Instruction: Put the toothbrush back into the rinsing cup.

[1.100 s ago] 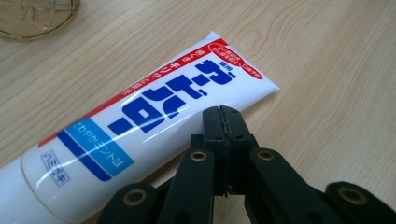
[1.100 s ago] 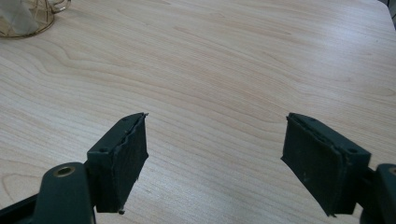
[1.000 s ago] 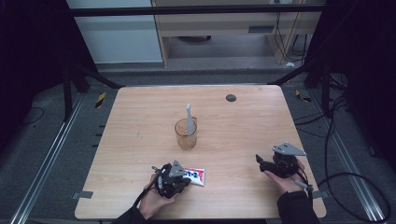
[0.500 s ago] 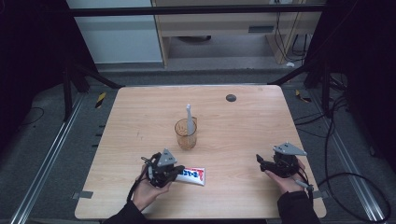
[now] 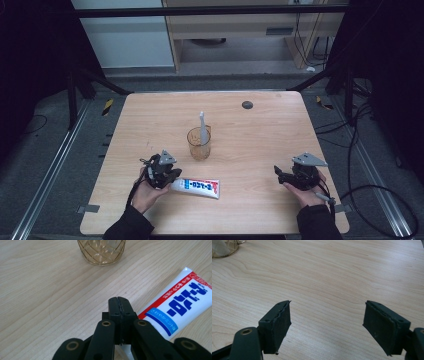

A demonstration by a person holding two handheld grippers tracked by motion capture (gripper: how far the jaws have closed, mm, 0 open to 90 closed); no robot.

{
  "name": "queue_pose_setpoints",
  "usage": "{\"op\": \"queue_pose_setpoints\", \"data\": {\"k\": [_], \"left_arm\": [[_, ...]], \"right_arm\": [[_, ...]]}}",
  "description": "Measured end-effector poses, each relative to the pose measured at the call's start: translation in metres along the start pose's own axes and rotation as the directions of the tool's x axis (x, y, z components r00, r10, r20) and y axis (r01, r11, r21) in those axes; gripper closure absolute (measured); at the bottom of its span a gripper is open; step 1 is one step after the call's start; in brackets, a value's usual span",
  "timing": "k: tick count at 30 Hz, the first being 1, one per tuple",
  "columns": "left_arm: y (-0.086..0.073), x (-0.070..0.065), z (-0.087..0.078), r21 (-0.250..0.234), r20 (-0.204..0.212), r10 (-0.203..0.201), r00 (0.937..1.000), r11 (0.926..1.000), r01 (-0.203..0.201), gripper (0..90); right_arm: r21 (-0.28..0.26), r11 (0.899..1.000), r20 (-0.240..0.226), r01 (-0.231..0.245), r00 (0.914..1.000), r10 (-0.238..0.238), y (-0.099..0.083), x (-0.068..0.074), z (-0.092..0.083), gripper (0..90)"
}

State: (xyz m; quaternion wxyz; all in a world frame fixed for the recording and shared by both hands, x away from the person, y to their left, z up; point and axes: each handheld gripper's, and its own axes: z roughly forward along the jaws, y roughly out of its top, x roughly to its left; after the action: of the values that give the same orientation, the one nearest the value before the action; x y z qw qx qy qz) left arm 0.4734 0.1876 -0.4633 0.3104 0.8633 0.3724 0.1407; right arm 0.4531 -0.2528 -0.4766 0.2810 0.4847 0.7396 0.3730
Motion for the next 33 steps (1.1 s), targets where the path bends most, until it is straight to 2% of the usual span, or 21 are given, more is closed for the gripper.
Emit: {"op": "queue_pose_setpoints", "data": {"k": [16, 25, 33], "left_arm": [[-0.009, -0.002, -0.005, 0.019, 0.027, -0.005, 0.9996, 0.9998, 0.004, 90.0], [-0.022, -0.011, -0.014, 0.026, 0.055, -0.001, 0.9985, 0.9997, 0.000, 90.0], [-0.025, -0.023, -0.016, 0.040, 0.072, 0.017, 0.9973, 0.9990, -0.020, 90.0]], "right_arm": [[0.001, 1.000, 0.000, 0.004, 1.0000, -0.004, 0.000, 0.000, 0.000, 21.8], [0.001, 1.000, -0.004, -0.001, 1.0000, 0.001, 0.000, 0.000, -0.001, 21.8], [0.001, 1.000, -0.004, -0.003, 1.0000, 0.003, 0.000, 0.000, -0.001, 21.8]]}}
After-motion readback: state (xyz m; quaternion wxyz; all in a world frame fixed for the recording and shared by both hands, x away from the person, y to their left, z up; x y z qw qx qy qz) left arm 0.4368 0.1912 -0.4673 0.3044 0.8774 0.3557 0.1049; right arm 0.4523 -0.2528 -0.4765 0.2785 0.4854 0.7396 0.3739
